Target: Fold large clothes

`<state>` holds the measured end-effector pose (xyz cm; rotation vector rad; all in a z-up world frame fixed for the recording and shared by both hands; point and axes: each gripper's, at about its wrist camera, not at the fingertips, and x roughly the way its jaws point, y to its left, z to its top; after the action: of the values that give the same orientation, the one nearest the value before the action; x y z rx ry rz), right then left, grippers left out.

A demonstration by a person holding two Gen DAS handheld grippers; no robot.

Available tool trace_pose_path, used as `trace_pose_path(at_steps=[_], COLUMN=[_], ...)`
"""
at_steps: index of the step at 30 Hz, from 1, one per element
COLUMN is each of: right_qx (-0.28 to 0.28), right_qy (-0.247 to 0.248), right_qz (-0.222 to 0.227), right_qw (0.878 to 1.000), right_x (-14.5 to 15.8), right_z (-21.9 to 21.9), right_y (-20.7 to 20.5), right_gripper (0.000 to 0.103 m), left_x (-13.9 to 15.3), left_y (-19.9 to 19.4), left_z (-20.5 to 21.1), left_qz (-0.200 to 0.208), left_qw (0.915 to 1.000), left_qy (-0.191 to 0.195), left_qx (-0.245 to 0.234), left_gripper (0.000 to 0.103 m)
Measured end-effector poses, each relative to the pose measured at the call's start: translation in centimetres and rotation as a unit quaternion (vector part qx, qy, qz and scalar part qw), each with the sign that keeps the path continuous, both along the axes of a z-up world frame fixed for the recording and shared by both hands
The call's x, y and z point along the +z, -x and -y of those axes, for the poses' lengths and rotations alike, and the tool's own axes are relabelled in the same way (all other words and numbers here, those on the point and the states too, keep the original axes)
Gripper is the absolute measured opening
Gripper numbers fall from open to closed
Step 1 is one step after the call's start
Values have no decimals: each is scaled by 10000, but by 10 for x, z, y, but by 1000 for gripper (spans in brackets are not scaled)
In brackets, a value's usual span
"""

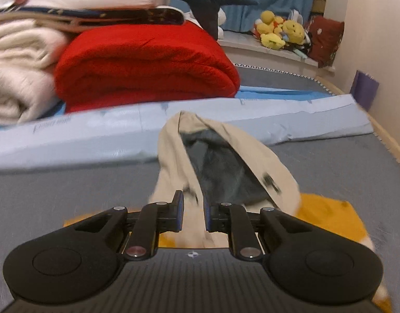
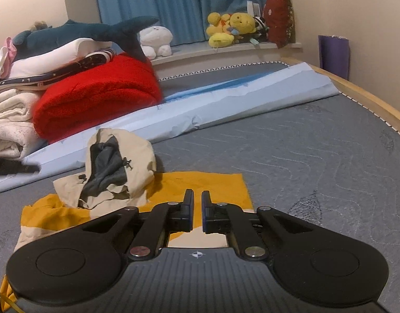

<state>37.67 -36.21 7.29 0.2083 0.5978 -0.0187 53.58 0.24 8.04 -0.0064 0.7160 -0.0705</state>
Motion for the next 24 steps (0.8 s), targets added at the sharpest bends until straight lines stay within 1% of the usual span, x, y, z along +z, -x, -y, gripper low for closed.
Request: trace_pose_path(at_steps=[4,7,9,11,12,13,14,15,16,19,21,23,24], right_qx=[-53,-160,-186,-154,-128,-95,-76,-83,-111,-128,-84,-64,-73], right_qy=[18,-3,-6,66,103,134,155,169,166,70,114,171,157], right_qz=[-200,-457,-528,-570,-588,-612,-636,-663,-700,-800,-826,-835,-841], right_qw=[9998,9988,9984,9982,9981,9980,9978,9976,9974,9967,9965,9963,9963], right_x=[-7,-17,-21,-24,-25,-27,-29,-31,-33,-39,-41,-41,-41], right_z=[9,14,15,12,10,9,8,7,7,6,4,2,3], right_y=[-6,-11,-13,-14,-14,-14,-15,-16,-18,-23,-24,-23,-23], right_gripper=[3,4,4,4,4,4,4,4,4,4,4,4,4], left_x=[-14,-31,-43,-57,-62,-68,-74,-79,-84,-97,-105,-110,-110], left_y=[-76,-131,-163,-192,-205,-216,-228,-236,-244,-262,-271,-275,-274], left_z=[0,0,-1,-5,-7,-8,-10,-10,-11,-12,-8,-4,-2], left_qz=[-132,-206,-268,-331,-369,-414,-447,-429,-405,-422,-441,-429,-443], left_qw=[9998,9995,9990,9982,9978,9971,9963,9956,9946,9928,9921,9926,9930], left_qy=[74,-58,-131,-68,-36,-9,-15,-56,-91,-20,-158,-316,-345], left_qx=[154,226,330,490,558,643,738,835,950,1120,1167,1094,1039], left_gripper=[17,18,23,29,42,59,66,71,71,71,70,58,35])
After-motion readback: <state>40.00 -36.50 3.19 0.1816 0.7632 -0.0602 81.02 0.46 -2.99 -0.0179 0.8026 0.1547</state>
